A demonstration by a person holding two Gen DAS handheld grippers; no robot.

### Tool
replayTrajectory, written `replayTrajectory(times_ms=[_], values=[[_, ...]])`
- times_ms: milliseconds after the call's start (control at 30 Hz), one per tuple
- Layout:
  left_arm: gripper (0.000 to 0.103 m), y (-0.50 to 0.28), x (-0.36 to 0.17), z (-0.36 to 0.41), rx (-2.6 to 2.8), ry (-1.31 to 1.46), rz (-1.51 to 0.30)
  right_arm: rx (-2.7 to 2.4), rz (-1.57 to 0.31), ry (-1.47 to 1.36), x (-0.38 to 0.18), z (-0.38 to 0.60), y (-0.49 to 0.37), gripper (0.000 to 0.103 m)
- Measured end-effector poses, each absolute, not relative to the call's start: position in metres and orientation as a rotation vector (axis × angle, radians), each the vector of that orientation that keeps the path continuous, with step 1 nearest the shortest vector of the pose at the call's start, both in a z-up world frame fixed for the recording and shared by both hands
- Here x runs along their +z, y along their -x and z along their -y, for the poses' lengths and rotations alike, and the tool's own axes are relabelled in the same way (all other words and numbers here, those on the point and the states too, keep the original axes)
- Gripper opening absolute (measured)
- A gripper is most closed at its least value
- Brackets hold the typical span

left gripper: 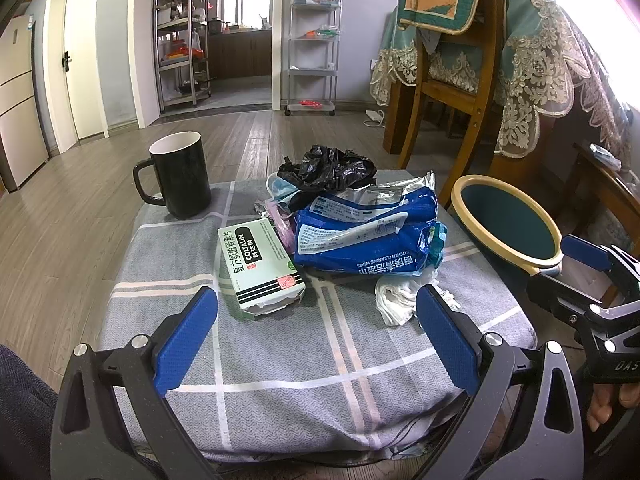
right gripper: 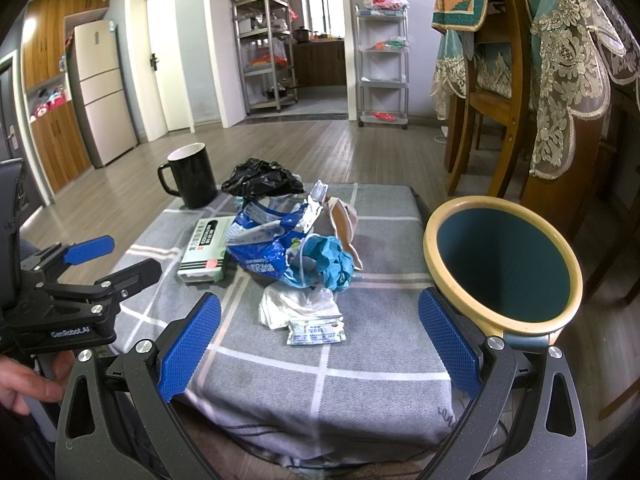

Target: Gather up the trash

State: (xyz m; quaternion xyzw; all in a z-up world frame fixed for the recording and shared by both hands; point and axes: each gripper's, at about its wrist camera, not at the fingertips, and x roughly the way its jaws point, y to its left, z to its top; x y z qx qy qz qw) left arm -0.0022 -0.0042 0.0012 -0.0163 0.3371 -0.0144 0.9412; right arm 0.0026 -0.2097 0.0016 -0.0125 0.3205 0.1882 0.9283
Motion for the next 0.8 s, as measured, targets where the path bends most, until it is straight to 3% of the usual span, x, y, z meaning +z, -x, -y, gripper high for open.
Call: replayTrajectory(times_ms=[400, 800], values=[[0.094, -0.017, 0.014, -0.001, -0.08, 0.077, -0.693, 0.384, -0.677, -0.011, 0.009, 0.219, -0.007, 0.098], [0.091, -0.089, 0.029, -0.001, -0.14, 0.025, -0.727, 0.419, -0.724, -0.076, 0.009, 0.219, -0.037, 0.098]])
